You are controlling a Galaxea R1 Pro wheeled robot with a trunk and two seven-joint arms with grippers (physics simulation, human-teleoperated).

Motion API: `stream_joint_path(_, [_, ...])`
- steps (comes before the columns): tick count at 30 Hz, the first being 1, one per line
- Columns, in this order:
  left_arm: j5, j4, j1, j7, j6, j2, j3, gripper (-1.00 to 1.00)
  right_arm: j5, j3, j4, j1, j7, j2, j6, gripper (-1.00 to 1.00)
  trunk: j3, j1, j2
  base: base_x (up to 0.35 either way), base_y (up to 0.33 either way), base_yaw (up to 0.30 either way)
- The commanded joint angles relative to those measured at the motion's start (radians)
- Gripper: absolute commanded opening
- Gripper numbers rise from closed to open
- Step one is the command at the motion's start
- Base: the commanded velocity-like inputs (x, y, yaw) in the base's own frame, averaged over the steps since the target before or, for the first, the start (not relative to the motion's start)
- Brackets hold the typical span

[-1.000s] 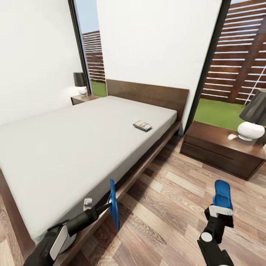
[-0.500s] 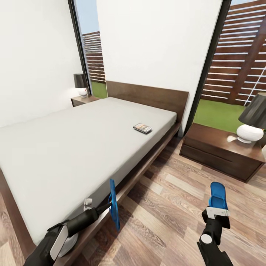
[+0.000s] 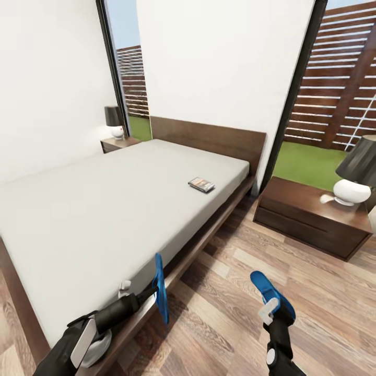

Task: In the bedroom, move the book from the bed onto either nightstand, and place the two sandals side by side next to the bed.

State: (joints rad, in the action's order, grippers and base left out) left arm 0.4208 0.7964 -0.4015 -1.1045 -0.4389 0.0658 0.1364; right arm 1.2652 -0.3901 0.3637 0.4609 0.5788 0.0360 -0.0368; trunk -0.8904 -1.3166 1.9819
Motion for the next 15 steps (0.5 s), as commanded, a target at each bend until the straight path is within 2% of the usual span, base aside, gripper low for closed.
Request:
stream_joint_path(1, [0.004,0.000,0.000,-0.002,-0.009,0.000,0.000,-1.00,0.018,-0.008,-0.002,0.001,-0.020,-0.001,0.004,-1.00,0.002,0.004,-0.007,0.000,0.000,0.000])
stream_joint_path(2, [0.004,0.000,0.000,-0.001,-0.009,0.000,0.000,-1.00,0.014,-0.012,0.000,0.001,-0.090,-0.003,0.011,-1.00,0.006,0.008,-0.014,0.000,0.000,0.000])
stream_joint_path(3, [0.004,0.000,0.000,-0.001,-0.009,0.000,-0.001,-1.00,-0.012,-0.022,0.003,0.001,-0.156,-0.004,0.013,-1.00,0.009,0.012,-0.021,0.000,0.000,0.000])
stream_joint_path(4, [0.004,0.000,0.000,-0.001,-0.009,0.000,-0.001,-1.00,-0.034,-0.030,0.005,0.002,-0.193,-0.004,0.013,-1.00,0.012,0.016,-0.028,0.000,0.000,0.000])
stream_joint_path(5, [0.004,0.000,0.000,-0.001,-0.009,0.000,0.000,-1.00,-0.097,-0.051,0.009,0.002,-0.271,-0.005,0.014,-1.00,0.015,0.019,-0.035,0.000,0.000,0.000])
stream_joint_path(6, [0.004,0.000,0.000,-0.001,-0.009,0.000,-0.001,-1.00,-0.137,-0.063,0.012,0.003,-0.312,-0.006,0.014,-1.00,0.018,0.023,-0.042,0.000,0.000,0.000])
stream_joint_path(7, [0.004,0.000,0.000,-0.001,-0.009,0.000,0.000,-1.00,-0.293,-0.093,0.037,0.003,-0.451,-0.009,0.013,-1.00,0.021,0.027,-0.049,0.000,0.000,0.000])
stream_joint_path(9, [0.004,0.000,0.000,-0.001,-0.009,0.000,0.000,-1.00,-0.537,-0.113,0.098,0.004,-0.656,-0.044,0.016,-1.00,0.027,0.035,-0.063,0.000,0.000,0.000])
stream_joint_path(11, [0.004,0.000,0.000,-0.001,-0.009,0.000,0.000,-1.00,-0.737,-0.121,0.136,0.004,-0.838,-0.113,0.020,-1.00,0.034,0.042,-0.077,0.000,0.000,0.000])
stream_joint_path(12, [0.004,-0.001,0.000,0.000,-0.009,0.000,0.000,-1.00,-0.849,-0.123,0.149,0.004,-0.949,-0.163,0.021,-1.00,0.037,0.046,-0.084,0.000,0.000,0.000])
stream_joint_path(13, [0.004,-0.001,0.000,0.001,-0.009,0.000,-0.001,-1.00,-0.879,-0.124,0.152,0.004,-0.981,-0.177,0.022,-1.00,0.040,0.050,-0.091,0.000,0.000,0.000])
stream_joint_path(15, [0.004,-0.002,0.000,0.001,-0.009,0.000,-0.001,-1.00,-0.976,-0.127,0.159,0.004,-1.090,-0.224,0.023,-1.00,0.046,0.058,-0.105,0.000,0.000,0.000])
